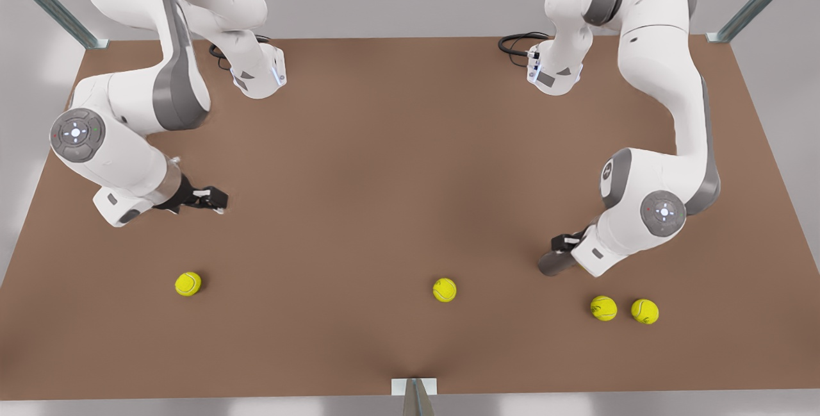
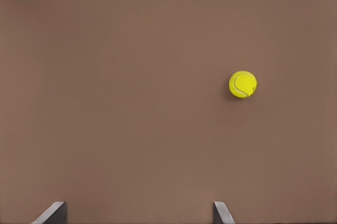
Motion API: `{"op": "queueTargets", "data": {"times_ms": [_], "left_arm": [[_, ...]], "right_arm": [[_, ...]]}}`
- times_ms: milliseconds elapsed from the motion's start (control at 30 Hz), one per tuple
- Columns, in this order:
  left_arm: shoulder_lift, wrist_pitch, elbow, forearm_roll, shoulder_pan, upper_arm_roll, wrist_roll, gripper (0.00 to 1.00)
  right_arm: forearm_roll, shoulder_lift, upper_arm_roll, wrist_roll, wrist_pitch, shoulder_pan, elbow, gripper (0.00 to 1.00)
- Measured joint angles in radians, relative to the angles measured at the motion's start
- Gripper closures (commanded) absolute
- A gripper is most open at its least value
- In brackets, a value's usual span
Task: Put the tennis tube upright
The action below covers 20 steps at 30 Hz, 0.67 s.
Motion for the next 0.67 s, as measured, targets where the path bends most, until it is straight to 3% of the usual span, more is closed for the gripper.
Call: {"op": "queueTargets", "data": {"times_ms": [200,400,667], "left_arm": [[-0.061,-0.183,0.093,0.001,0.012,-0.001,0.001,0.00],[-0.209,-0.225,0.036,0.038,0.016,-0.005,0.006,0.00],[-0.231,-0.225,0.011,0.052,0.016,-0.005,0.006,0.00]], "right_arm": [[0.001,-0.001,0.002,-0.002,0.000,0.009,0.000,0.00],[-0.002,-0.001,0.004,-0.003,-0.003,0.008,-0.002,0.00],[-0.005,-0.001,0.004,-0.003,-0.005,0.010,-0.003,0.00]]}}
